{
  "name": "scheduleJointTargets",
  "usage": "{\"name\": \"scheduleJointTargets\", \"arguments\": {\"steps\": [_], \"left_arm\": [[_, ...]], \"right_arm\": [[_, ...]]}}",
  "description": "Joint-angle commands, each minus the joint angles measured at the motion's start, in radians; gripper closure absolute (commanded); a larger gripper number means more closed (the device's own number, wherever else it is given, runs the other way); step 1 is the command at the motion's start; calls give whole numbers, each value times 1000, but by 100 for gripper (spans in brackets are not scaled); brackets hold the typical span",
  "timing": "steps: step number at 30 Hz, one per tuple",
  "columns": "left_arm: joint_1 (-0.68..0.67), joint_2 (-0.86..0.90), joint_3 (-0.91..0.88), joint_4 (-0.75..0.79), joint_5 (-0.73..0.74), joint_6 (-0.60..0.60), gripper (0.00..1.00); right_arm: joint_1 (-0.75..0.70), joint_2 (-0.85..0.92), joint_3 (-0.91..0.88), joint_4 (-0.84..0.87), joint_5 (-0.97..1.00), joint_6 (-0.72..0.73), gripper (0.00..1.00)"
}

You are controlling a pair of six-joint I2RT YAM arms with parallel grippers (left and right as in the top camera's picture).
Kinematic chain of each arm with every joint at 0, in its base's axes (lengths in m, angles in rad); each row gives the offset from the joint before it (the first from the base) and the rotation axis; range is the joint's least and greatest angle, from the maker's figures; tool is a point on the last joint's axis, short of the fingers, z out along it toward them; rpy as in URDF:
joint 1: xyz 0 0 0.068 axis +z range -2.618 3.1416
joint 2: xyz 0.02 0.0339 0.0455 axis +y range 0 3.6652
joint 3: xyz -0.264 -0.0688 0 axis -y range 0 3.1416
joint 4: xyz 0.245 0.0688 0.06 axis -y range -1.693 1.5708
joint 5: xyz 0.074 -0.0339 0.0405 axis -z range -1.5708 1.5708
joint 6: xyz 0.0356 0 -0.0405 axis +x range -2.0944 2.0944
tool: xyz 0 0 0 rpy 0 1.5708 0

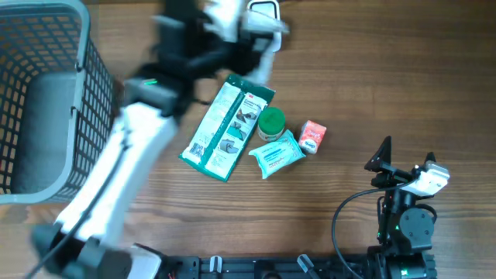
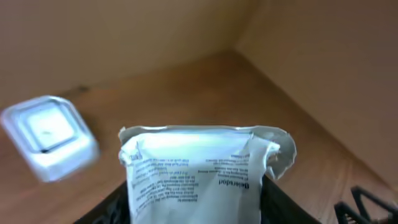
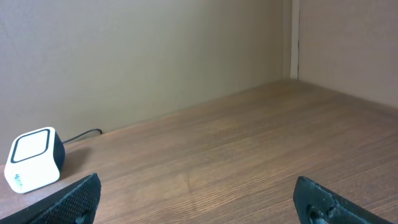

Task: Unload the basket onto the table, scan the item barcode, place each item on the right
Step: 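Carry white packet past scanner with left gripper, drop right of red box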

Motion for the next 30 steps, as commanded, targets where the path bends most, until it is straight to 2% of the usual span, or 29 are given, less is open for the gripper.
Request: {"name": "scheduleJointTargets", "arguments": {"steps": [1, 7, 12, 15, 17, 20, 21, 22, 24, 28, 30], "left_arm": [[-137, 169, 3, 133, -63, -14, 52], [-270, 427, 3, 373, -63, -89, 51], [-330, 571, 3, 465, -97, -172, 52], [-346, 600, 3, 509, -97, -186, 49], [-352, 601, 3, 506, -187, -321, 51], [-354, 601, 3, 474, -296, -516, 47], [-355, 601, 3, 445, -343, -631, 46], [-359, 601, 3, 428, -365, -735, 43], [-373, 601, 3, 421, -369, -837, 42], [-413, 601, 3, 421, -377, -867, 46], [-438, 601, 3, 416, -396, -871, 44]], "right_arm": [[-2, -6, 2, 5, -3, -3, 0], [-2, -6, 2, 5, -3, -3, 0], [-2, -6, 2, 5, -3, -3, 0], [-2, -6, 2, 5, -3, -3, 0], [-2, -6, 2, 5, -3, -3, 0], [-2, -6, 2, 5, -3, -3, 0], [-2, -6, 2, 5, -3, -3, 0], [-2, -6, 2, 5, -3, -3, 0], [-2, -6, 2, 5, -3, -3, 0], [-2, -6, 2, 5, -3, -3, 0], [-2, -6, 2, 5, -3, -3, 0]]}}
